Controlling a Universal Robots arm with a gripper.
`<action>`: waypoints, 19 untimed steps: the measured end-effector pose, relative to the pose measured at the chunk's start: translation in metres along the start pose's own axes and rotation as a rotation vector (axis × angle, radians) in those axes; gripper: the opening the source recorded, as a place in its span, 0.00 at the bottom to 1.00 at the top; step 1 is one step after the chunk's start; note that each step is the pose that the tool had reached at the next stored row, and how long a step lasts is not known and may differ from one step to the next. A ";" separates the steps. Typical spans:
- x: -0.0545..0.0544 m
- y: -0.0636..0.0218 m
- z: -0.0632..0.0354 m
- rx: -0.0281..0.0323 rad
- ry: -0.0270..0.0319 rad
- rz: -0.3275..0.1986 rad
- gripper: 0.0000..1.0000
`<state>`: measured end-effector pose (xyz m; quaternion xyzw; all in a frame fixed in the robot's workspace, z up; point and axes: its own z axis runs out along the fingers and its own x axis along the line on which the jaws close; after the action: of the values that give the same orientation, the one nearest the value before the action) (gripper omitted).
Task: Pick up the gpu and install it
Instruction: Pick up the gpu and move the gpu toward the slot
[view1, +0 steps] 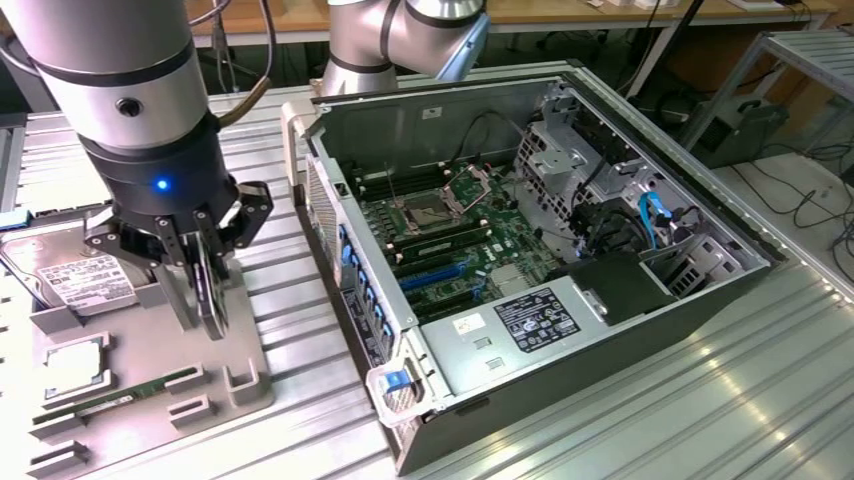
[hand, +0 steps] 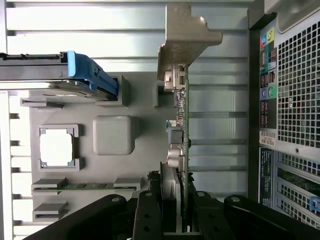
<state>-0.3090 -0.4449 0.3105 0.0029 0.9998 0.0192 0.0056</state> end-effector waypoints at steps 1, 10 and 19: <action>0.000 0.0000 -0.0009 -0.0002 0.0000 0.000 0.28; 0.000 0.0004 -0.0114 -0.0002 0.0000 0.000 0.28; 0.000 0.0009 -0.0234 -0.0003 -0.0001 0.000 0.28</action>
<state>-0.3090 -0.4449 0.3339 0.0029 0.9998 0.0193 0.0056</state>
